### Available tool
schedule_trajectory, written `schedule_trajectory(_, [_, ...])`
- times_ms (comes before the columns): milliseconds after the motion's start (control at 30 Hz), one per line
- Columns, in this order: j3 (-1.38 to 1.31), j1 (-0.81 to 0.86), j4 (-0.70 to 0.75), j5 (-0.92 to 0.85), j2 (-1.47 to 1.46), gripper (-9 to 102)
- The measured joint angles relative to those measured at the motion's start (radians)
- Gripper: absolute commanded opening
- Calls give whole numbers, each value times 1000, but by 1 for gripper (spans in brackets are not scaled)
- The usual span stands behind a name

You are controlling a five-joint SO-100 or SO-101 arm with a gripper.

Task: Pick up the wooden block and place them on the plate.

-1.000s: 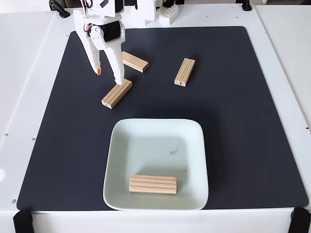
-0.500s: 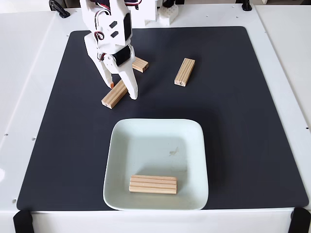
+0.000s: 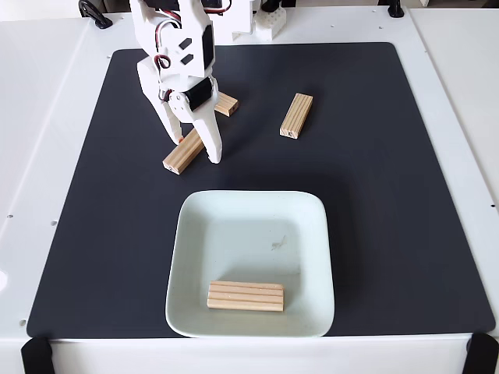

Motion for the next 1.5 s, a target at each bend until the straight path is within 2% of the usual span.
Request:
schedule_trajectory(233, [-2,-11,-2,0,0,-1])
schedule_trajectory(567, [6,-8,-2,11,20,0])
schedule_trajectory(733, [57,-23,0,192,210,0])
schedule_trajectory(933, [61,-143,-6,546,463,0])
schedule_trajectory(1100, [61,-213,-161,854,479,0])
schedule_trajectory(1333, [-67,-249,-497,1031,202,-1])
schedule_trajectory(1500, [-238,-252,-600,1132,-20,-1])
